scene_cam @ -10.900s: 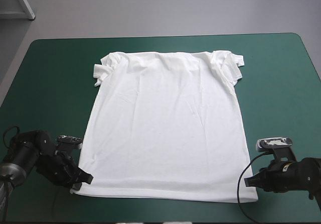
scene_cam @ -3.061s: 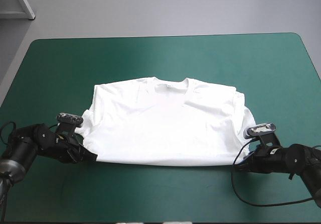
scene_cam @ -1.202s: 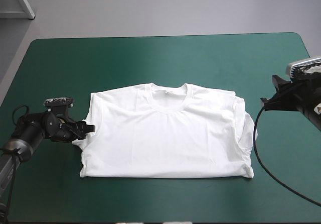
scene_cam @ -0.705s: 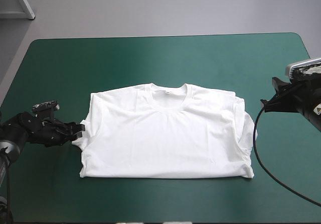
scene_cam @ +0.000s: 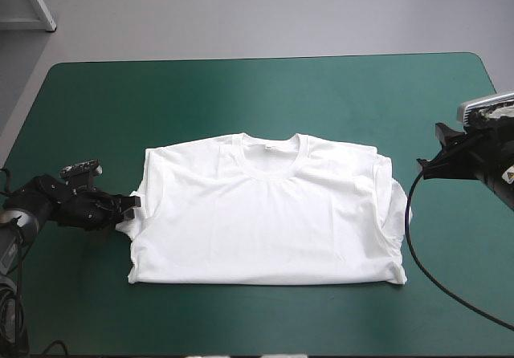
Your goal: Fold the cloth
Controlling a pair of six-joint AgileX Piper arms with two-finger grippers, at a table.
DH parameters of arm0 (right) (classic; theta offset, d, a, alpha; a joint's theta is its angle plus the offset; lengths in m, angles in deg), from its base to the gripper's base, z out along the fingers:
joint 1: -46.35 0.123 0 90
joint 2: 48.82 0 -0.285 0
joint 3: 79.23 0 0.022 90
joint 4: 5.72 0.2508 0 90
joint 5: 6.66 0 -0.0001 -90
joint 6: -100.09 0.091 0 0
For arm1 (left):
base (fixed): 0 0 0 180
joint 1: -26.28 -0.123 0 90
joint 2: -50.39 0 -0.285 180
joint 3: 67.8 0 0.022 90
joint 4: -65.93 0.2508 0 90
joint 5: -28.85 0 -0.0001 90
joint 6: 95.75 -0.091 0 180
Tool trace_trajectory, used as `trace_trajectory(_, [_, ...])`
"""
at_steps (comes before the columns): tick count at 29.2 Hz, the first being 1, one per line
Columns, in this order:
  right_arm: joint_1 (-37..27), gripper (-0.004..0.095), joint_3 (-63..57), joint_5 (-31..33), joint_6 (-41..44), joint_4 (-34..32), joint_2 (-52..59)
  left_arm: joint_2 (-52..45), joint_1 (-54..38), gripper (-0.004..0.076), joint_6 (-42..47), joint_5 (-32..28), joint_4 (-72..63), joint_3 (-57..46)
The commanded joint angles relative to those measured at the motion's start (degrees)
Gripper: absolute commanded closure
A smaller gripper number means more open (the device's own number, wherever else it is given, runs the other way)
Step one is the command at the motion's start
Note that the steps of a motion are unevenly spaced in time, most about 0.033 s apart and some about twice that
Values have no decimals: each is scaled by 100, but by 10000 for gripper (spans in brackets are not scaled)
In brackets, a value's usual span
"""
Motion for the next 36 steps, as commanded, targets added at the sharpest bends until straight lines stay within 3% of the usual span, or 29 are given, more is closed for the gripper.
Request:
trace_trajectory(1, [-58,494,192,-392,-4,37,14,-29,20,650,-209,201,-446,29])
trace_trajectory(2, [-58,494,192,-392,-4,76,14,-42,20,708,-384,211,-522,29])
trace_trajectory(16, [-58,494,192,-403,-17,167,14,-593,20,705,-733,445,-934,388])
trace_trajectory(24, [-58,494,192,-392,-17,171,14,-698,75,705,-803,1102,-1097,544])
trace_trajectory(29, [-58,494,192,-392,-17,181,14,-864,654,705,-808,1344,-1130,544])
trace_trajectory(36, [-58,494,192,-382,-5,280,14,-758,1596,705,-718,889,-979,544])
